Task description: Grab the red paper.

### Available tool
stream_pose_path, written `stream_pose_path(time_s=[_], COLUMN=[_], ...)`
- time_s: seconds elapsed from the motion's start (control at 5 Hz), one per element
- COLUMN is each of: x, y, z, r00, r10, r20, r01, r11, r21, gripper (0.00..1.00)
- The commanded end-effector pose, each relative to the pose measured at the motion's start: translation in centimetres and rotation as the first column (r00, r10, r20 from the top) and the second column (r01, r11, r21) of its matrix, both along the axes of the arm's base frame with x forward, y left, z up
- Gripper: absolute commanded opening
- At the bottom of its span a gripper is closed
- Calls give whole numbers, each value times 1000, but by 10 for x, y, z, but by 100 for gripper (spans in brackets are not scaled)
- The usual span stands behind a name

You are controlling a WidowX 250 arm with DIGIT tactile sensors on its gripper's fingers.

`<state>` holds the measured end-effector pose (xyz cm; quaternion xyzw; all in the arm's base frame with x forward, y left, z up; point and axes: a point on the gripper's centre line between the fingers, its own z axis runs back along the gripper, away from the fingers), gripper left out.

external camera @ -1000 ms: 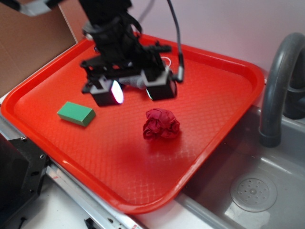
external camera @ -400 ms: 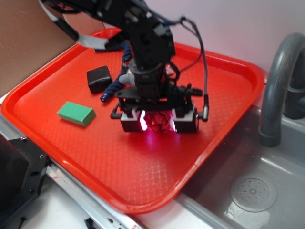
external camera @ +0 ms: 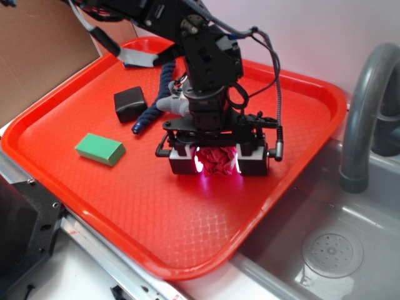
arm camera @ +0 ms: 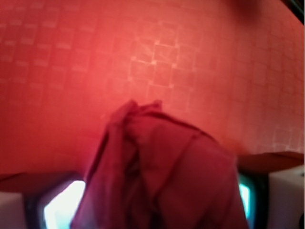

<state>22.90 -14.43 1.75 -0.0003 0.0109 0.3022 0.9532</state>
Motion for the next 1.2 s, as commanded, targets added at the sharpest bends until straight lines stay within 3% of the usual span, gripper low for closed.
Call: stream_pose_path(time_s=[0.0, 0.2, 0.4, 0.8, 1.0], x=[-11, -17, -34, -61, -59], y=[13, 36, 56, 75, 70], z=[40, 86, 133, 188, 181], r00=[994, 960, 927, 927, 937], r10=[-103, -271, -360, -322, -321], r20=[43, 73, 107, 190, 142], r01=[107, 279, 371, 343, 332], r11=[989, 949, 923, 935, 941], r21=[-102, -148, -105, -91, -65], gripper=[0, 0, 0, 0, 0])
